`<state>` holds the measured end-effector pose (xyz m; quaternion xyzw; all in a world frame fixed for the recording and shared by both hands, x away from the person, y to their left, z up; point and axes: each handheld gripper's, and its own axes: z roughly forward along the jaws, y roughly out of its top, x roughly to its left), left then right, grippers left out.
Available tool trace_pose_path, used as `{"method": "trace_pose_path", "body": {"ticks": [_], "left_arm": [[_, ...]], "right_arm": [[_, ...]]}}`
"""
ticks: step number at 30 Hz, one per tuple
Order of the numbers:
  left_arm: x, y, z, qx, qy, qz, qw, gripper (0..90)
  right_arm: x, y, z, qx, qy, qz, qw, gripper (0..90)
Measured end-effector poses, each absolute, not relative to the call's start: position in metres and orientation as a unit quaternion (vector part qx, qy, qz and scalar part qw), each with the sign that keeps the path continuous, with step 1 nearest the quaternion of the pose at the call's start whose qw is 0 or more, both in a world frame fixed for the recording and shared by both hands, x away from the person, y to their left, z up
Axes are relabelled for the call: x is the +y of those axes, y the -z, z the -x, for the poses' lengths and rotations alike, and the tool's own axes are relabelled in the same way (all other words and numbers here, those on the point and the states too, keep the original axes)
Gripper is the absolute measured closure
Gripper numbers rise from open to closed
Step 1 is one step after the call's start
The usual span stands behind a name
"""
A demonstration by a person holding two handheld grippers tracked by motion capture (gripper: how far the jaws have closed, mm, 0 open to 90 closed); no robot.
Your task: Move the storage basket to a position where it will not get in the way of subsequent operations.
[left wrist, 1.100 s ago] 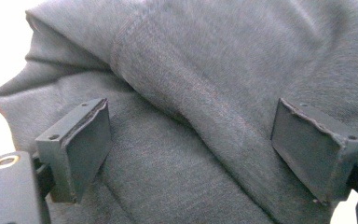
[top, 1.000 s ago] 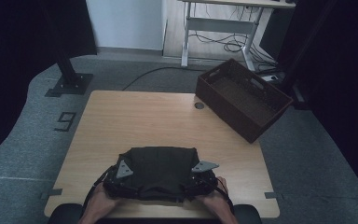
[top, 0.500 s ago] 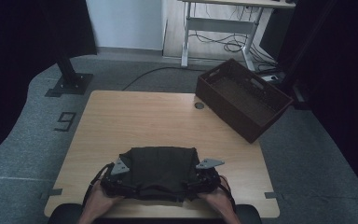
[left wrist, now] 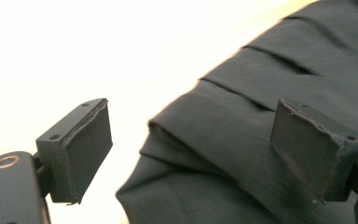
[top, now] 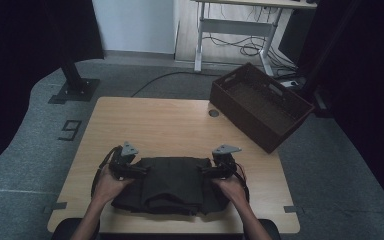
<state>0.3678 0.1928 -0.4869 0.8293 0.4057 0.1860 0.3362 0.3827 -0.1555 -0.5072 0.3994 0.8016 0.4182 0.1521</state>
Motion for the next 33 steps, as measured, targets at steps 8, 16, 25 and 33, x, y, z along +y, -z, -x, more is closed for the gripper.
{"method": "trace_pose_path", "body": {"ticks": [8, 16, 25, 33], "left_arm": [[0.191, 0.514, -0.381, 0.432, -0.182, -0.826, 0.313, 12.6], [0.193, 0.524, -0.375, 0.442, -0.174, -0.818, 0.324, 14.4], [0.193, 0.525, -0.361, 0.439, -0.172, -0.817, 0.331, 14.4], [0.193, 0.527, -0.349, 0.443, -0.168, -0.813, 0.338, 14.2]], "right_arm": [[-0.151, 0.529, -0.401, 0.806, -0.394, -0.415, 0.152, 16.0], [-0.153, 0.537, -0.396, 0.808, -0.392, -0.414, 0.150, 17.8], [-0.155, 0.539, -0.388, 0.808, -0.396, -0.410, 0.147, 18.3], [-0.158, 0.539, -0.376, 0.810, -0.398, -0.409, 0.139, 18.3]]}}
